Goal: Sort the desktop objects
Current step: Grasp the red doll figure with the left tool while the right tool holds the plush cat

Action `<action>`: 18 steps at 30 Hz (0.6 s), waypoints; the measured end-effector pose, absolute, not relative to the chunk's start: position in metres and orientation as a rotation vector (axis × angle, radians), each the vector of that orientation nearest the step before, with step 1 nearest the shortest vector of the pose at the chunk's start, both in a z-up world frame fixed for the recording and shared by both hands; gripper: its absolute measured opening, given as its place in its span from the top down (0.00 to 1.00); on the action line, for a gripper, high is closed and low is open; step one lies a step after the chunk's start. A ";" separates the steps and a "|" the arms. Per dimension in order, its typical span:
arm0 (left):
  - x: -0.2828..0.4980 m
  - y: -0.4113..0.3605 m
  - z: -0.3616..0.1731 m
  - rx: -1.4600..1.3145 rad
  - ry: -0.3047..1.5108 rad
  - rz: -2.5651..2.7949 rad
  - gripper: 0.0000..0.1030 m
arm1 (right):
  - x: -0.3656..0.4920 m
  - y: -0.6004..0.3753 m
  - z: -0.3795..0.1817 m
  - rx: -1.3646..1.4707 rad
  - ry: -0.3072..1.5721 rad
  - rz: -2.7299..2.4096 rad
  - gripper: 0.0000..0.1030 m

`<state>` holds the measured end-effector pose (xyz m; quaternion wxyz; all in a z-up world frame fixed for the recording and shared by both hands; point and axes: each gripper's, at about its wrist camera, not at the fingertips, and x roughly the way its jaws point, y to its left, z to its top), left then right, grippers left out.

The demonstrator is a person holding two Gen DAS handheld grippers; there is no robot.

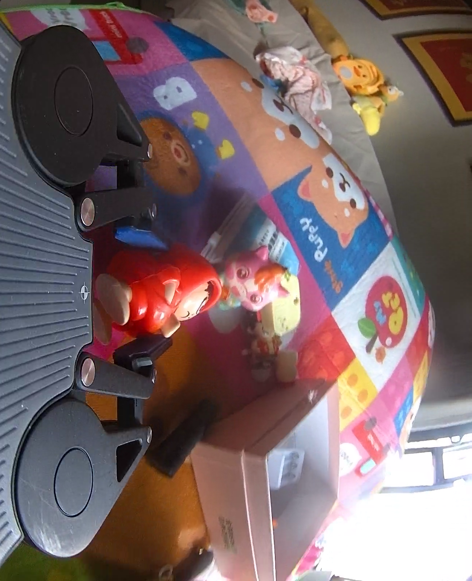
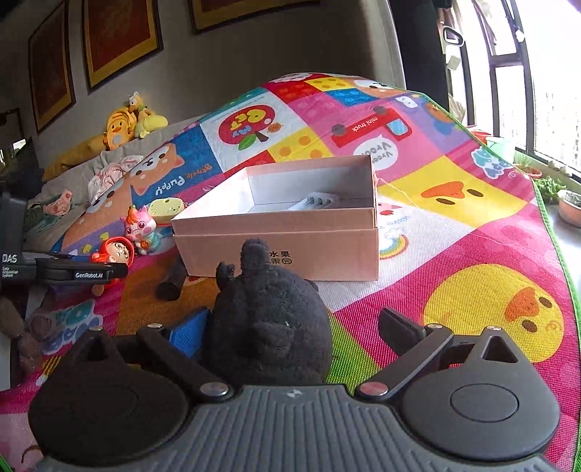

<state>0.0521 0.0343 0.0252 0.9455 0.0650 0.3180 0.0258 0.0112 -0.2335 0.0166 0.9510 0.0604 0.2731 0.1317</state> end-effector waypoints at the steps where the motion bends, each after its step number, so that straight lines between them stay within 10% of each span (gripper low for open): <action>1: 0.042 0.029 0.031 0.102 0.654 -0.008 0.46 | 0.011 -0.234 0.017 0.127 0.553 0.264 0.03; 18: -0.021 0.017 0.019 0.097 0.690 -0.142 0.16 | 0.011 -0.233 0.016 0.122 0.555 0.244 0.00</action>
